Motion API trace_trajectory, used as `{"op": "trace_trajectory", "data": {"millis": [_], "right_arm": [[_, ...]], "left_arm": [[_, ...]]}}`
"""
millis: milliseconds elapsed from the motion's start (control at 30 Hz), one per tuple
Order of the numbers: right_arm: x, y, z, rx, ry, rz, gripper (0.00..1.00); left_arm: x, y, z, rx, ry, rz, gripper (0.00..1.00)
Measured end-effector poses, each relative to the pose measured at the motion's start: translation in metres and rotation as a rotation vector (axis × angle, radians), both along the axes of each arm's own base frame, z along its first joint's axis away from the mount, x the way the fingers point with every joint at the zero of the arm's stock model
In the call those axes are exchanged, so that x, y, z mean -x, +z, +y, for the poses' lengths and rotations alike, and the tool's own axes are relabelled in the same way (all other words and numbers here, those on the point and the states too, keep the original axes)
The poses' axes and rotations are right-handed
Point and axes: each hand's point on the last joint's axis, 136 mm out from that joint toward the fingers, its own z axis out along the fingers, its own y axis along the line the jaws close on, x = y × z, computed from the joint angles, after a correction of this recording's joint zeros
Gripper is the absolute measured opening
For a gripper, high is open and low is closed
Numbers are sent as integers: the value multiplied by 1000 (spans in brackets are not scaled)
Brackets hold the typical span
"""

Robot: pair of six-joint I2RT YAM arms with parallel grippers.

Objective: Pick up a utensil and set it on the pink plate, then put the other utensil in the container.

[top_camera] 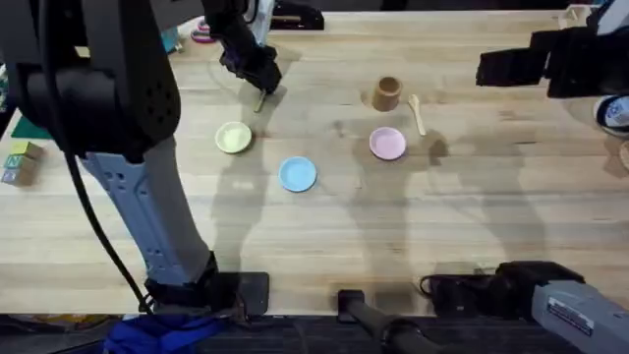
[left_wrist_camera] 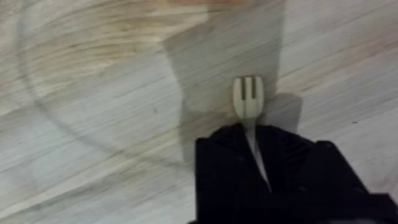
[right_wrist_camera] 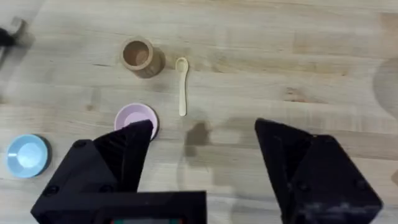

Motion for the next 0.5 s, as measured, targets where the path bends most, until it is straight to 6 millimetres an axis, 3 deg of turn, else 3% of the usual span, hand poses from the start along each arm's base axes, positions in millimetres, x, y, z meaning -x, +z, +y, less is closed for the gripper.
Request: {"op": "trace_trajectory", "data": {"millis": [100, 500], "right_arm": [[0, 0, 0, 0, 0, 0, 998], [0, 0, 0, 0, 0, 0, 997]], "left_arm": [[-1, 1, -3, 1, -5, -4, 51], [11, 3, 0, -17, -2, 93, 43]]}}
